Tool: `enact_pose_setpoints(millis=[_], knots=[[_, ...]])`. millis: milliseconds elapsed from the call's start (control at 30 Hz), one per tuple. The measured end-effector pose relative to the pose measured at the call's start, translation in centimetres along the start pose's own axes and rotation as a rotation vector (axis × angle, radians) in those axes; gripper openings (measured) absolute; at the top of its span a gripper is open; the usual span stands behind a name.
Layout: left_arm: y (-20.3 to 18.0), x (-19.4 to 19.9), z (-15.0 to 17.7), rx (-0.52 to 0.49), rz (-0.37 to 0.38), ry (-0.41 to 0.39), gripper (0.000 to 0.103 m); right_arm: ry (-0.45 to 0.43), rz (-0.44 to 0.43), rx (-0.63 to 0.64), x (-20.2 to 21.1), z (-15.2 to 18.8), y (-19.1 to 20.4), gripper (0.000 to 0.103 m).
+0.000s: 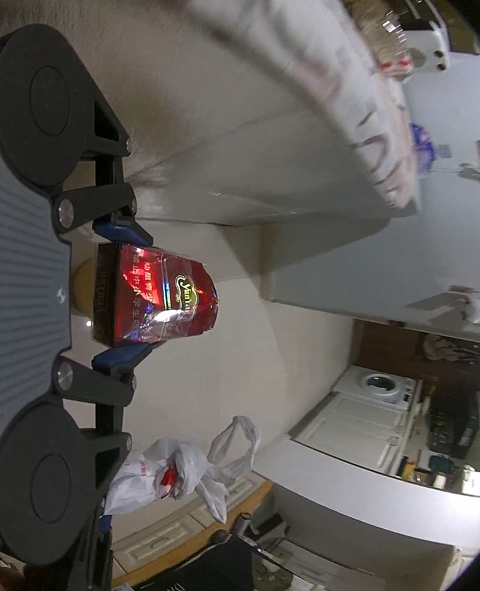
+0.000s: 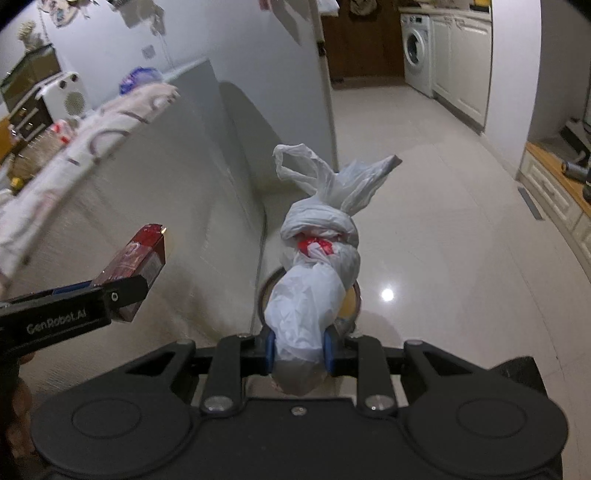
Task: Collect trash
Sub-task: 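Carry the red snack bag and white plastic bag in both tools over the yellow wastebasket, then open the left tool dropping the snack bag while the right tool drops the plastic bag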
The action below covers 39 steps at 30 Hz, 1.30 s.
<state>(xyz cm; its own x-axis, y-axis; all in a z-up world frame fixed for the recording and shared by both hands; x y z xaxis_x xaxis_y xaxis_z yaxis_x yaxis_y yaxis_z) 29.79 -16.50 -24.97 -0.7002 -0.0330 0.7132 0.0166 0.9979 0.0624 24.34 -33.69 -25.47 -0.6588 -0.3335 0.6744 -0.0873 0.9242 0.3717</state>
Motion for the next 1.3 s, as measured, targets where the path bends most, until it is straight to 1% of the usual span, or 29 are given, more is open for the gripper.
enact_pose_setpoints(millis=[133,333,433,600,733,833,933,1033,1167,1233,1300], knots=[[-0.8,-4.3,1.2,-0.001,-0.010,0.065,0.055,0.055,0.010,-0.021,-3.1,0.8,-2.1,0.026],[-1.5,-11.8,3.4,0.006,-0.034,0.164,0.055,0.143,0.025,-0.058,-8.5,2.1,-5.9,0.026],[-2.0,-15.5,4.8,0.008,-0.045,0.213,0.055,0.175,0.018,-0.095,-11.4,2.6,-7.8,0.026],[-3.2,-21.0,6.6,0.010,-0.047,0.267,0.055,0.226,-0.006,-0.129,-16.5,3.7,-10.3,0.026],[-4.5,-25.1,7.2,0.025,-0.026,0.293,0.055,0.268,-0.039,-0.141,-20.3,5.4,-11.2,0.026],[-5.4,-27.9,7.6,0.048,0.002,0.307,0.056,0.297,-0.047,-0.137,-22.9,6.8,-12.1,0.026],[-6.0,-30.5,7.3,0.084,0.030,0.322,0.056,0.314,-0.055,-0.145,-25.0,7.4,-13.3,0.026],[-6.7,-32.7,7.2,0.087,0.040,0.334,0.056,0.321,-0.070,-0.140,-26.5,7.7,-13.7,0.026],[-7.8,-35.2,7.3,0.051,0.028,0.343,0.056,0.327,-0.091,-0.106,-27.9,6.9,-13.9,0.026],[-8.1,-36.0,7.5,0.024,0.022,0.344,0.056,0.338,-0.099,-0.061,-28.7,6.2,-13.9,0.027],[-8.2,-36.6,7.8,0.005,0.017,0.345,0.056,0.357,-0.089,-0.008,-29.8,5.3,-13.8,0.027]])
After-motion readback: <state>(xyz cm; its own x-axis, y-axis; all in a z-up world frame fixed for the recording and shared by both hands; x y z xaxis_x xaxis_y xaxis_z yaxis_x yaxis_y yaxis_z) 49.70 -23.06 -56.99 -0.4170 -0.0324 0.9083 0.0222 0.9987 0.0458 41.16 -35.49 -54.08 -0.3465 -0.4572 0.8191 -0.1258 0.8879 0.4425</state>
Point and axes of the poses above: each gripper's, at about its wrist camera, not at the fingertips, and x roughly against the way its jaws point, y to its left, z to its underside, the point moved 5 cm from there along -x, roughly the way its jaws point, and after that the axes turned 15 degrees about -z, right-handed, at the moved point
